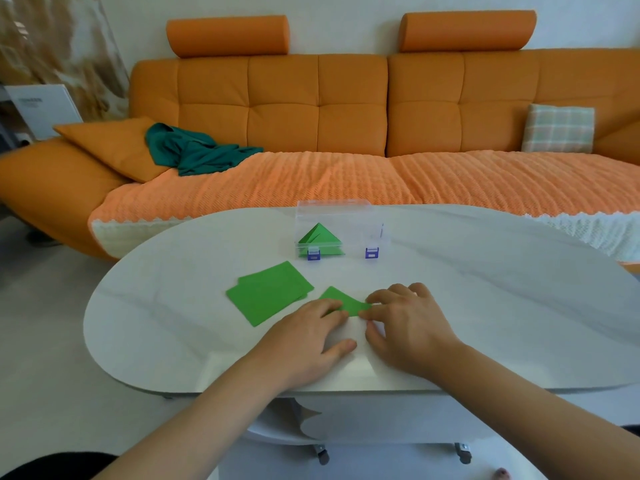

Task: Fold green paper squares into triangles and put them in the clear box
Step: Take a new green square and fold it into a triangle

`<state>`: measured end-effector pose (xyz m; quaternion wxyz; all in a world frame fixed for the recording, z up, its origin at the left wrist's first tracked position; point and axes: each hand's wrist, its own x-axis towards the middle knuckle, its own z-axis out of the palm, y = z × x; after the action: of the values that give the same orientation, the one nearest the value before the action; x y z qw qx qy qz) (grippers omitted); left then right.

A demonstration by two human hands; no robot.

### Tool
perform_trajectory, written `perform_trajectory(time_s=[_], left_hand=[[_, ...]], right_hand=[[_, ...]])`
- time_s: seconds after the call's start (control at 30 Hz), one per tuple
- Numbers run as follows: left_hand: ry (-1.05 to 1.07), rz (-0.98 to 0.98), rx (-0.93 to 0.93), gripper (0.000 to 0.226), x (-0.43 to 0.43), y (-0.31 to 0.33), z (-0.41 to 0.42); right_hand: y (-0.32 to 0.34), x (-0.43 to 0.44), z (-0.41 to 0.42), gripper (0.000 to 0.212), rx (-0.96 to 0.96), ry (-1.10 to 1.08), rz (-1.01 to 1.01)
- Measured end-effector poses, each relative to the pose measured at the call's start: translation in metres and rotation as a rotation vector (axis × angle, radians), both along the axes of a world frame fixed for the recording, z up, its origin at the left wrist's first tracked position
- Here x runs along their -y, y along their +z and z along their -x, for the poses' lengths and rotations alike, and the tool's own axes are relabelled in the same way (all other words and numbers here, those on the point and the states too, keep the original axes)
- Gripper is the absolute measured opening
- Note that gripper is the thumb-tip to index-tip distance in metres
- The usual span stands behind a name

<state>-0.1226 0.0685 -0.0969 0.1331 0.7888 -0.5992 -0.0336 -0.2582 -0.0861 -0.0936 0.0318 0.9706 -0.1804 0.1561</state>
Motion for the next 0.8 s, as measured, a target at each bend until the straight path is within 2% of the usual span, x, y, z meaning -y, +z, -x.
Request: perform_trajectory(time_s=[0.23, 0.5, 0.67, 0.8], left_hand=[[0.004, -0.002, -0.023, 0.054, 0.002, 0.001, -0.002], [0.013, 0.107, -0.049, 0.035, 0.007, 0.001, -0.012], [0.008, 0.149, -0.158, 0.032, 0.015, 0.000, -0.028], [-0.039, 0.197, -0.165, 0.034, 0.020, 0.003, -0.038]], right_hand=[[0.011, 0.008, 0.013, 0.042, -0.084, -0.110, -0.022], [0.007, 0.014, 0.011, 0.041, -0.016, -0.113, -0.012], [0.010, 0.020, 0.002, 0.032, 0.030, 0.085, -0.158], [0.010, 0.018, -0.013, 0.030, 0.020, 0.233, -0.227]])
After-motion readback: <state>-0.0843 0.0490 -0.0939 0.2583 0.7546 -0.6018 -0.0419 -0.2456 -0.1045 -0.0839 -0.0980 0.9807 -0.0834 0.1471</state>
